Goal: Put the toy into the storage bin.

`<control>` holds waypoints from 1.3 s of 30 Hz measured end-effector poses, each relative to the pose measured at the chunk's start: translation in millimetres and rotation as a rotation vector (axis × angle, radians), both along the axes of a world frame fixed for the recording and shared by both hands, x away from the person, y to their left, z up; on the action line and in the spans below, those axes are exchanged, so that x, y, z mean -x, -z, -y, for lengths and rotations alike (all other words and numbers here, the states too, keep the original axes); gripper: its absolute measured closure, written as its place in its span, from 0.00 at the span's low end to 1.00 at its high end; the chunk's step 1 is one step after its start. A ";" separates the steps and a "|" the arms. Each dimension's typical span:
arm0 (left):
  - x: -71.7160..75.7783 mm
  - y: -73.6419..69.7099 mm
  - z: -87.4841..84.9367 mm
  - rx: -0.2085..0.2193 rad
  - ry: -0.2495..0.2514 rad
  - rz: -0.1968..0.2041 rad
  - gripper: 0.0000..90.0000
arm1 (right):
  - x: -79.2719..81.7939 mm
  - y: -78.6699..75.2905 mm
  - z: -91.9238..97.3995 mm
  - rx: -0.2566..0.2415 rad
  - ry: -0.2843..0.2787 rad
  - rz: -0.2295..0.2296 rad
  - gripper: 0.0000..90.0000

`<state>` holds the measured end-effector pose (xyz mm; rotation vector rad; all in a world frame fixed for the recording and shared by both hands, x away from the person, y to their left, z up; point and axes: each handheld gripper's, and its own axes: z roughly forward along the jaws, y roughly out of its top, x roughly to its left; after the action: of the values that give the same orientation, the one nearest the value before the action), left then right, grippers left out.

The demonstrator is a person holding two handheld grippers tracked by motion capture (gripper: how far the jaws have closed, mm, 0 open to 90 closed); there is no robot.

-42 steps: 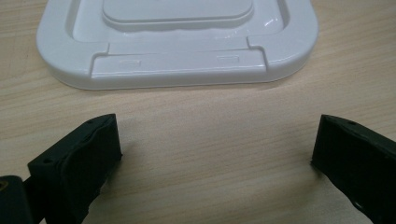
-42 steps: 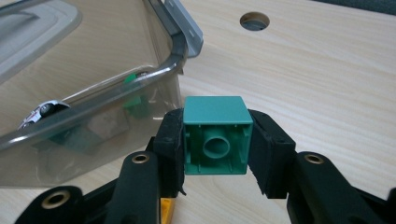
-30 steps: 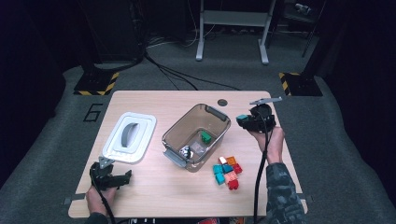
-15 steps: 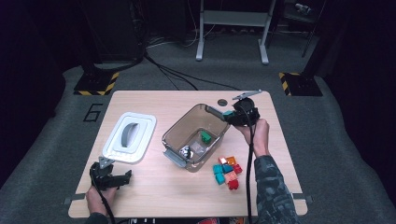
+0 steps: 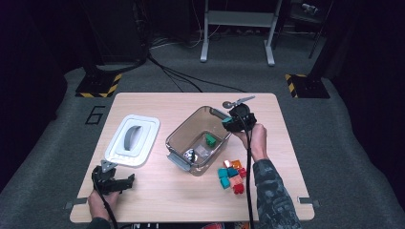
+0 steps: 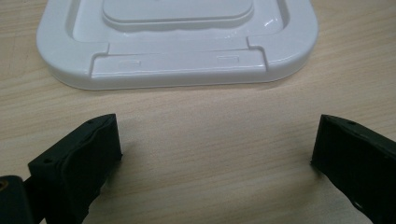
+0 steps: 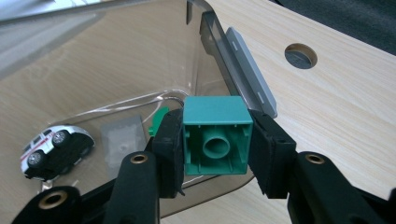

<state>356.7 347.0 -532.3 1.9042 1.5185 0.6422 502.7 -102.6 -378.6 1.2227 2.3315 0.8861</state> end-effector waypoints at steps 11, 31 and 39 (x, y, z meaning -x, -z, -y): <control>0.0 0.0 0.0 0.000 0.000 0.000 0.01 | 1.0 1.8 -2.8 0.026 -0.002 -0.013 0.56; 0.1 -0.1 0.1 -0.001 0.000 -0.001 0.01 | 55.6 14.2 58.0 -0.128 0.079 -0.019 0.17; 0.1 0.0 0.1 -0.001 0.000 0.000 0.01 | 82.4 47.8 74.4 -0.146 0.111 -0.076 0.12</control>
<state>356.6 347.0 -532.3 1.9049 1.5184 0.6428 420.3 -176.9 -426.3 1.4537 2.2653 1.0029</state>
